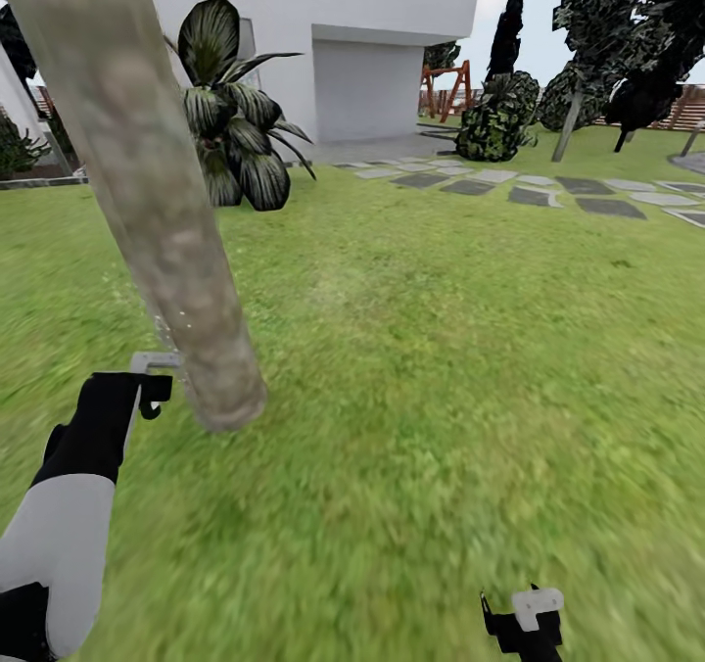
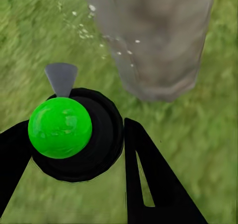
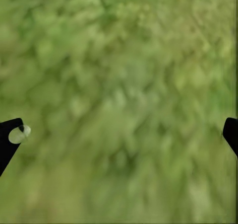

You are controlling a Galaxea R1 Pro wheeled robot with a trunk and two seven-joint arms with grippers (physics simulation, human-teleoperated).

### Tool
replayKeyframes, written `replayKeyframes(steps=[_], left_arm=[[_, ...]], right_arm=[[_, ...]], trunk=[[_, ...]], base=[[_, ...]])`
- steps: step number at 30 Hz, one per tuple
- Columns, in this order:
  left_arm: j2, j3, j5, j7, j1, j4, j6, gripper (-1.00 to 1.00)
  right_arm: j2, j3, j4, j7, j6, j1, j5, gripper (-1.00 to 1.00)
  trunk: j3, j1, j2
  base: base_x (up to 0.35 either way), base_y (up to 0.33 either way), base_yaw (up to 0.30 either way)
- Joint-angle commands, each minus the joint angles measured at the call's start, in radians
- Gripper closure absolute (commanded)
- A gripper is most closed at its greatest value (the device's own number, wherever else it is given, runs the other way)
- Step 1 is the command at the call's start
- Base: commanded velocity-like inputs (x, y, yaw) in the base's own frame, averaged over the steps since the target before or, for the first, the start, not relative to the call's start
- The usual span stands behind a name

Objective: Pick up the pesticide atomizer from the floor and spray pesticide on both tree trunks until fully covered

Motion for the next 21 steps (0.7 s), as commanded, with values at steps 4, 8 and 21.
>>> replayKeyframes(steps=[4, 8, 21], left_arm=[[0.0, 0.006, 0.001, 0.003, 0.0, 0.0, 0.0, 1.0], [-0.002, 0.006, 0.001, 0.004, 0.0, 0.0, 0.0, 1.0], [-0.009, -0.001, 0.005, 0.005, 0.003, 0.057, 0.0, 1.0]], right_arm=[[0.0, 0.0, 0.0, 0.0, 0.0, 0.0, 0.0, -1.0], [0.0, 0.0, 0.0, 0.0, 0.0, 0.0, 0.0, -1.0], [0.0, 0.0, 0.0, 0.0, 0.0, 0.0, 0.0, -1.0]], trunk=[[0.0, 0.0, 0.0], [0.0, 0.0, 0.0], [0.0, 0.0, 0.0]], base=[[0.248, -0.176, 0.0], [0.126, -0.235, 0.13], [0.048, -0.261, 0.166]])
